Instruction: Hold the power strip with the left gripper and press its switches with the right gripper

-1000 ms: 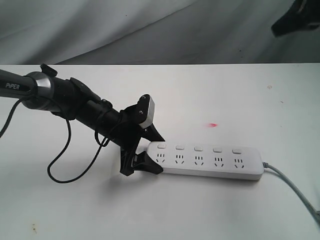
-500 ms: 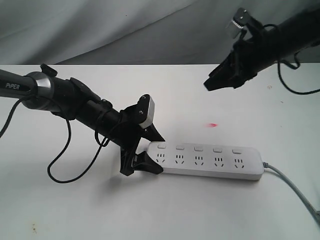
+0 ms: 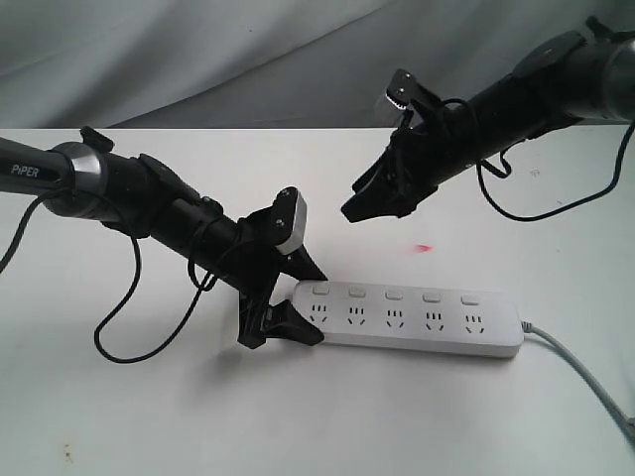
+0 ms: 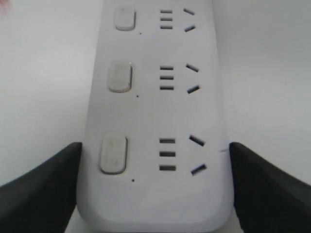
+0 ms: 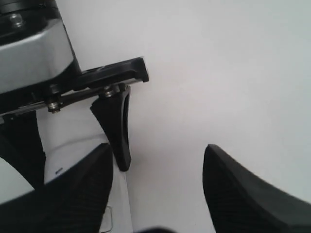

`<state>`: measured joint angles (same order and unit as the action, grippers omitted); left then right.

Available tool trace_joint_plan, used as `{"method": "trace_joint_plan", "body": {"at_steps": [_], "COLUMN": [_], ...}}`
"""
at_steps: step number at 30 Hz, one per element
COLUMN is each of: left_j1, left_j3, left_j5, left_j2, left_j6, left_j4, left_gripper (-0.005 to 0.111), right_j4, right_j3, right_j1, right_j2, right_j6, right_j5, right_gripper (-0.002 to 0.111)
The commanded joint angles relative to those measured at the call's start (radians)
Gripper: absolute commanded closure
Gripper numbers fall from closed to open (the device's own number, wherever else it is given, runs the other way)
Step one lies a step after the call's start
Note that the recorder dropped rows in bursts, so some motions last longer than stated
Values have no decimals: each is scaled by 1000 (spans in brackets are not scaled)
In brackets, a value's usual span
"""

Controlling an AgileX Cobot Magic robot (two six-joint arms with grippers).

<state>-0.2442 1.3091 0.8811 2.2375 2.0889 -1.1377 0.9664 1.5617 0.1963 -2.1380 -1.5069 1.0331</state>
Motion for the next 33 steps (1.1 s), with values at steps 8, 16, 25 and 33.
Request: {"method": "trace_joint_plan", "body": {"at_steps": [8,16,25,33], "left_j1": [-3,-3,-3,-3], "left_j3": [8,8,8,8], "left_j5": [8,8,8,8], "left_j2": [2,2,2,2], "left_j6": [5,5,5,5], "left_j4": [-3,-3,-3,-3], "left_gripper": [107,107,107,107], "right_j4": [-43,-18,60,75], "right_j3": [-20,-89,-89,-89], "right_j1": [41,104,104,108], "right_j2": [1,-3,-97,-102], "right_j6": [-97,-205,-249,-271], "right_j5": [5,-108,-113,-132], "right_gripper": [56,56,56,56]}}
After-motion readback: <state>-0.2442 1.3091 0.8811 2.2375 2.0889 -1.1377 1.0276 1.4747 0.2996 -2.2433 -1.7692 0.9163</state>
